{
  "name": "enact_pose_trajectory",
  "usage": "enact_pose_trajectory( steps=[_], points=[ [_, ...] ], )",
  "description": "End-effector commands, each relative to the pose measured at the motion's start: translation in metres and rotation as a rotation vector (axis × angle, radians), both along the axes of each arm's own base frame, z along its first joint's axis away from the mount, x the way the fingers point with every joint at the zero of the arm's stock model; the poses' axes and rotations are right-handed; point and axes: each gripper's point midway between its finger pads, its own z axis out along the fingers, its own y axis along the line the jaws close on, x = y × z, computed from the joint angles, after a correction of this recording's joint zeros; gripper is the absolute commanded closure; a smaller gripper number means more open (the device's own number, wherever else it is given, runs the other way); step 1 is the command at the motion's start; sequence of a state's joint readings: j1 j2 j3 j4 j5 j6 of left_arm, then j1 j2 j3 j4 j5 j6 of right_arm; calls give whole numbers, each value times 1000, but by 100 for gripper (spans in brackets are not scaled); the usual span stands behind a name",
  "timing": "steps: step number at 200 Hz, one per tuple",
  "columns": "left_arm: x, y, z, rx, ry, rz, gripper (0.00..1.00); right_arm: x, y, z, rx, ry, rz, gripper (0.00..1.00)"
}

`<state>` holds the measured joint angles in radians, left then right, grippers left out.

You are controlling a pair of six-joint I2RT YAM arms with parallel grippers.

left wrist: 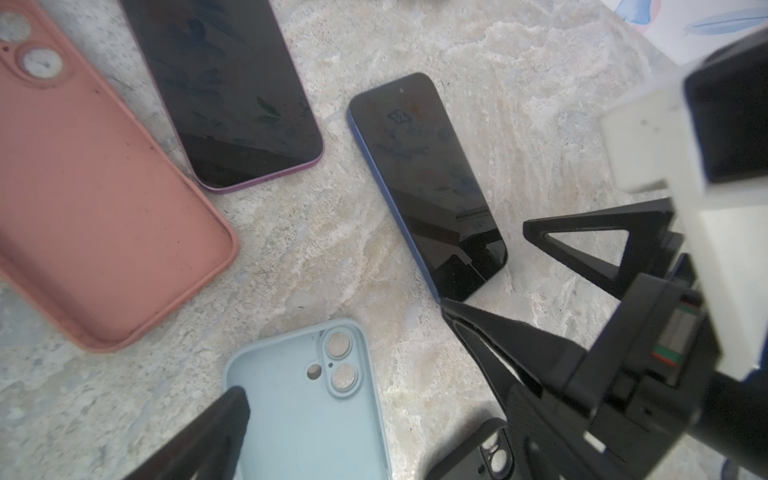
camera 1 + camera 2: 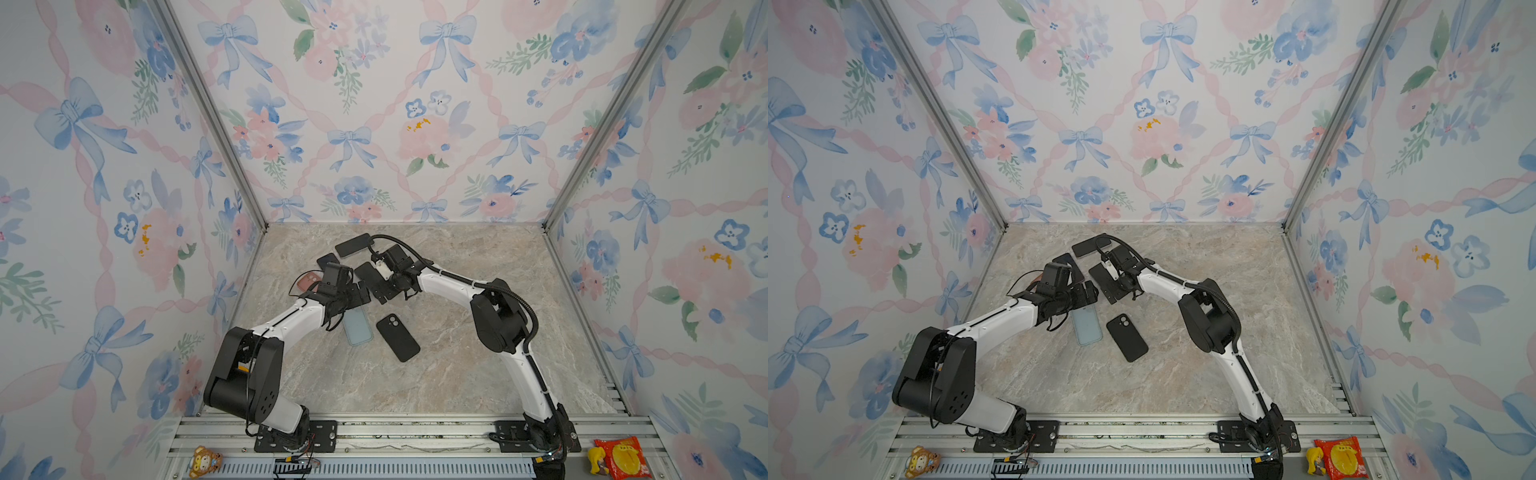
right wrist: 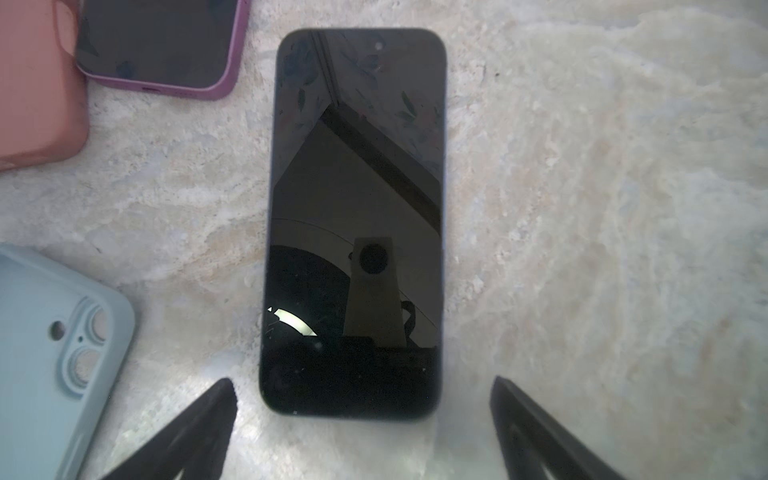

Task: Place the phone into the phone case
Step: 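Lower the right gripper and close it on the blue-framed phone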

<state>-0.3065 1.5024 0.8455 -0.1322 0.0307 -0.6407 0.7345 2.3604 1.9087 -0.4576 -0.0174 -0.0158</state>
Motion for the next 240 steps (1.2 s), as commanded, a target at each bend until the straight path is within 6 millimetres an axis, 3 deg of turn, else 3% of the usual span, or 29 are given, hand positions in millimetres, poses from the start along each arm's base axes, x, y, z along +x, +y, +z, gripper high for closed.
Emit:
enact_pose_trajectory(
  steps=[1,73,124,175,240],
  points=[
    [-2,-1,-4,-19,26,-4,2,-3,3,-8,-10,41,28,3],
    [-3,-4,-7,-30,38,-19,2,5,1,-29,-85,60,4,5],
    [-3,-5,-5,-34,35,-22,2,3,-5,-38,-120,83,-27,13],
    [-5,-1,-3,-28,26,-13,2,0,-15,-40,-120,94,-68,23],
    [-2,-12,-1,-75,32,-33,2,1,-27,-34,-78,105,-103,29]
  ],
)
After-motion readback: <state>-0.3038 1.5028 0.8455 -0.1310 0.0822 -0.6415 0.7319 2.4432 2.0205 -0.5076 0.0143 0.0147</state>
